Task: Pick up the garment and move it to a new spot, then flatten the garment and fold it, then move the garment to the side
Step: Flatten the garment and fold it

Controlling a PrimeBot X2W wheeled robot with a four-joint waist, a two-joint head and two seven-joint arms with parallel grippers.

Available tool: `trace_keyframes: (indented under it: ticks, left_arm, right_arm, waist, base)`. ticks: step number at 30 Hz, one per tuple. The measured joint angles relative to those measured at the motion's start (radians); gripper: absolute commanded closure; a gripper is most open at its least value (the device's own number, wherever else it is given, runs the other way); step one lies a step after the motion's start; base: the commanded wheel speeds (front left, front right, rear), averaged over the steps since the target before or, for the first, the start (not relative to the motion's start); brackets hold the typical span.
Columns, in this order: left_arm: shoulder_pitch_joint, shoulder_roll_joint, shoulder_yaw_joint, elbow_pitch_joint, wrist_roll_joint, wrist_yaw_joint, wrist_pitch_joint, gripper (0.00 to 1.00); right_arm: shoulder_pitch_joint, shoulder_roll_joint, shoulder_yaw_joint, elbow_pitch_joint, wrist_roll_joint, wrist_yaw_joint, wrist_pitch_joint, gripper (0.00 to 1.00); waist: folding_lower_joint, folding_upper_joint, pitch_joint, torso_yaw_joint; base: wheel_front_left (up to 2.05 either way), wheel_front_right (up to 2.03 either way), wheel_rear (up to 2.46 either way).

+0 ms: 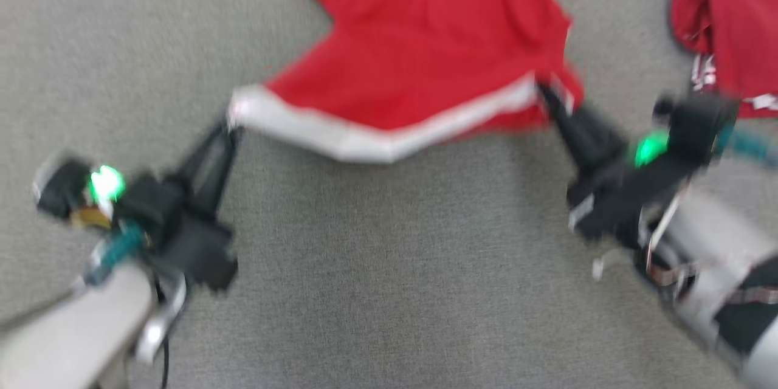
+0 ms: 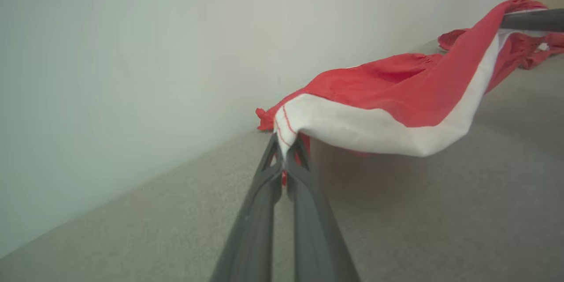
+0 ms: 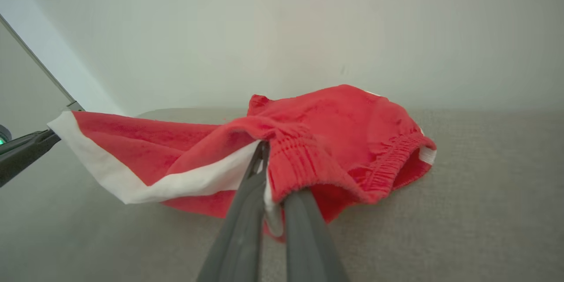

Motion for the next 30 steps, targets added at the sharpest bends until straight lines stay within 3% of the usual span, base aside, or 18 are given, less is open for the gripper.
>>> trace_keyframes:
  ticks: [7, 13, 23, 30]
  left_arm:
    - [0.236, 0.001, 0.019, -0.026, 0.033, 0.020, 0.000, 1.00]
    - [0.397, -0.044, 0.058, -0.017, 0.053, 0.015, 0.000, 1.00]
    - [0.560, -0.074, 0.151, 0.019, 0.111, -0.021, 0.000, 1.00]
    - [0.585, -0.082, 0.189, 0.032, 0.159, -0.061, 0.000, 1.00]
  right_arm:
    - [0.245, -0.019, 0.001, -0.067, -0.020, 0.000, 0.000, 1.00]
    - [0.434, -0.026, -0.013, -0.113, -0.017, 0.000, 0.000, 1.00]
    - [0.648, -0.042, -0.045, -0.203, -0.063, 0.000, 0.034, 1.00]
    - [0.692, -0.025, -0.099, -0.240, -0.083, 0.000, 0.059, 1.00]
  waist:
    - [0.0001, 0.0000, -0.083, -0.008]
    - [0.0002, 0.0000, -0.143, -0.010]
    - [0.0003, 0.0001, -0.217, 0.003]
    - [0.0003, 0.0002, -0.230, 0.003]
  base:
    - [0.00, 0.00, 0.00]
    - [0.00, 0.00, 0.00]
    - [0.00, 0.00, 0.00]
    - [0.00, 0.00, 0.00]
